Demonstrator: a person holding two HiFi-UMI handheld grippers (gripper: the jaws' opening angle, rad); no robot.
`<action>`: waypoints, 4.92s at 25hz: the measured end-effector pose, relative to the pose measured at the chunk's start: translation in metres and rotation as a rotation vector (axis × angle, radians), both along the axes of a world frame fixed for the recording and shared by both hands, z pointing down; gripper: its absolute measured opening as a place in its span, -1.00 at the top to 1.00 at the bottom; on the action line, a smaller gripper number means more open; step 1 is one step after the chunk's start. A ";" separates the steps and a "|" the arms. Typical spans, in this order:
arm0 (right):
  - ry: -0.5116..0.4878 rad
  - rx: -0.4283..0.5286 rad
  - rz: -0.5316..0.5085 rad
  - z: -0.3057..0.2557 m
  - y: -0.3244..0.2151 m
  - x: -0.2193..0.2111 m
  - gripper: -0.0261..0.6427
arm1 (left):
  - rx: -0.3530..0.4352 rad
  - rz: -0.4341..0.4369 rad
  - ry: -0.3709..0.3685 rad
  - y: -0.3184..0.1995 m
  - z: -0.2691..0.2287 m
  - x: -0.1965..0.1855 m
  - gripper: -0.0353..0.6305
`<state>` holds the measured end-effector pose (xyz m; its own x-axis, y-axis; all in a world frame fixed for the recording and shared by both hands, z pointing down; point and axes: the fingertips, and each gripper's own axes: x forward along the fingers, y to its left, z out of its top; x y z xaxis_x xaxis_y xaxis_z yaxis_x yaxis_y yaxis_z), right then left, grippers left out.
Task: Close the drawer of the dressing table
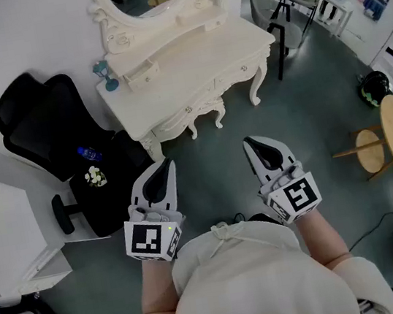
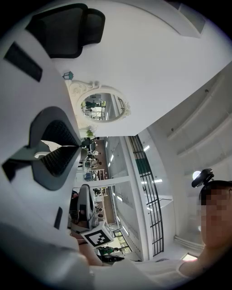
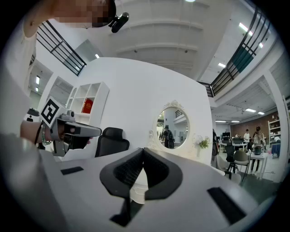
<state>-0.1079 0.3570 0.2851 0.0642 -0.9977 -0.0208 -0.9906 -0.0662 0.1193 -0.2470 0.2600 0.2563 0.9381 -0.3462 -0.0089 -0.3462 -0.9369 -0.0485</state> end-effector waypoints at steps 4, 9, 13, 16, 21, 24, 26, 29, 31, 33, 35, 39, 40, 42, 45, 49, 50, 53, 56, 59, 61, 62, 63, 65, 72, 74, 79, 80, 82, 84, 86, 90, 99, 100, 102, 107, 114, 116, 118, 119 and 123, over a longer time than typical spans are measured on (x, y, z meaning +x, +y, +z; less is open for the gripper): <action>0.000 -0.004 -0.002 0.001 -0.001 0.000 0.91 | -0.007 0.000 0.007 -0.001 0.001 0.000 0.84; -0.010 -0.009 0.001 0.004 -0.002 0.001 0.91 | -0.021 -0.004 0.010 -0.004 0.002 -0.001 0.84; -0.029 -0.003 0.005 0.005 -0.006 0.002 0.91 | -0.040 -0.002 0.011 -0.008 0.004 0.001 0.84; -0.056 0.015 0.017 0.006 -0.009 0.005 0.90 | -0.037 0.009 0.012 -0.009 0.008 0.003 0.84; -0.049 -0.018 0.028 0.015 -0.021 0.009 0.90 | -0.051 -0.009 0.064 -0.021 0.011 0.006 0.18; -0.054 -0.040 0.026 0.023 -0.031 0.015 0.90 | -0.086 -0.067 0.095 -0.041 0.013 0.006 -0.18; -0.060 -0.053 0.018 0.027 -0.040 0.022 0.90 | -0.092 -0.103 0.085 -0.054 0.016 0.008 -0.20; -0.065 -0.065 -0.011 0.031 -0.059 0.032 0.90 | -0.101 -0.136 0.048 -0.069 0.024 0.016 -0.20; -0.063 -0.070 -0.039 0.036 -0.073 0.041 0.90 | -0.107 -0.152 0.033 -0.078 0.032 0.024 -0.20; -0.061 -0.074 -0.070 0.041 -0.089 0.053 0.90 | -0.111 -0.175 0.021 -0.088 0.037 0.033 -0.20; -0.063 -0.076 -0.103 0.044 -0.108 0.067 0.90 | -0.113 -0.198 0.002 -0.099 0.041 0.046 -0.20; -0.073 -0.073 -0.176 0.046 -0.153 0.105 0.90 | -0.101 -0.256 -0.033 -0.125 0.048 0.075 -0.20; -0.074 -0.074 -0.197 0.045 -0.164 0.115 0.90 | -0.098 -0.281 -0.034 -0.134 0.048 0.082 -0.20; -0.071 -0.080 -0.244 0.041 -0.189 0.136 0.90 | -0.097 -0.340 -0.030 -0.153 0.044 0.097 -0.20; -0.066 -0.086 -0.315 0.034 -0.222 0.168 0.90 | -0.100 -0.421 -0.024 -0.178 0.039 0.123 -0.20; -0.057 -0.088 -0.402 0.028 -0.263 0.214 0.90 | -0.089 -0.512 -0.017 -0.206 0.037 0.164 -0.20; -0.061 -0.088 -0.420 0.027 -0.272 0.225 0.90 | -0.084 -0.532 -0.017 -0.212 0.037 0.173 -0.20; -0.049 -0.093 -0.482 0.029 -0.299 0.246 0.90 | -0.087 -0.594 -0.023 -0.230 0.041 0.194 -0.20; -0.041 -0.112 -0.538 0.034 -0.323 0.260 0.90 | -0.113 -0.653 -0.028 -0.246 0.048 0.206 -0.20; -0.052 -0.137 -0.575 0.044 -0.343 0.265 0.90 | -0.151 -0.689 -0.046 -0.258 0.063 0.213 -0.19; -0.059 -0.153 -0.594 0.052 -0.355 0.265 0.90 | -0.179 -0.700 -0.064 -0.267 0.076 0.217 -0.19; -0.061 -0.160 -0.601 0.057 -0.362 0.265 0.90 | -0.191 -0.705 -0.071 -0.274 0.083 0.218 -0.19; -0.063 -0.167 -0.606 0.061 -0.370 0.265 0.90 | -0.203 -0.710 -0.075 -0.281 0.090 0.220 -0.19; -0.070 -0.187 -0.615 0.071 -0.385 0.263 0.90 | -0.230 -0.718 -0.078 -0.297 0.102 0.221 -0.19; -0.067 -0.272 -0.637 0.101 -0.442 0.263 0.90 | -0.356 -0.711 -0.087 -0.358 0.149 0.227 -0.19; -0.069 -0.294 -0.643 0.110 -0.461 0.263 0.90 | -0.381 -0.717 -0.111 -0.377 0.166 0.227 -0.19; -0.070 -0.355 -0.645 0.142 -0.498 0.256 0.90 | -0.467 -0.726 -0.154 -0.412 0.214 0.228 -0.19; -0.065 -0.361 -0.647 0.149 -0.504 0.254 0.90 | -0.478 -0.725 -0.162 -0.419 0.224 0.229 -0.19; -0.053 -0.369 -0.644 0.162 -0.517 0.251 0.90 | -0.499 -0.720 -0.181 -0.432 0.242 0.229 -0.19; -0.039 -0.386 -0.634 0.176 -0.528 0.247 0.90 | -0.527 -0.714 -0.206 -0.444 0.261 0.229 -0.19; -0.021 -0.405 -0.631 0.188 -0.538 0.244 0.90 | -0.564 -0.714 -0.227 -0.455 0.280 0.229 -0.19; -0.021 -0.419 -0.618 0.205 -0.556 0.240 0.90 | -0.623 -0.714 -0.261 -0.470 0.308 0.229 -0.18; -0.031 -0.444 -0.603 0.222 -0.575 0.241 0.90 | -0.704 -0.758 -0.274 -0.486 0.335 0.231 0.31; -0.034 -0.446 -0.603 0.222 -0.576 0.242 0.90 | -0.706 -0.765 -0.276 -0.487 0.336 0.231 0.36; -0.046 -0.450 -0.601 0.223 -0.579 0.243 0.90 | -0.706 -0.778 -0.283 -0.489 0.336 0.232 0.44; -0.074 -0.458 -0.610 0.219 -0.581 0.243 0.90 | -0.730 -0.799 -0.283 -0.490 0.338 0.235 0.52; -0.084 -0.452 -0.624 0.213 -0.587 0.242 0.90 | -0.736 -0.805 -0.298 -0.493 0.339 0.238 0.58; -0.076 -0.456 -0.624 0.213 -0.588 0.243 0.90 | -0.738 -0.799 -0.298 -0.493 0.339 0.239 0.58; -0.072 -0.456 -0.625 0.213 -0.590 0.242 0.90 | -0.742 -0.798 -0.301 -0.494 0.339 0.238 0.58; -0.074 -0.456 -0.623 0.213 -0.591 0.242 0.90 | -0.744 -0.798 -0.303 -0.495 0.339 0.238 0.58; -0.074 -0.454 -0.609 0.209 -0.596 0.244 0.90 | -0.747 -0.786 -0.304 -0.502 0.339 0.240 0.58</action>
<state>0.1364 -0.2388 0.4944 -0.5149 -0.7671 0.3827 -0.8430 0.5341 -0.0636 -0.0074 -0.2422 0.5954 0.3852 -0.6649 0.6400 -0.9226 -0.2934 0.2505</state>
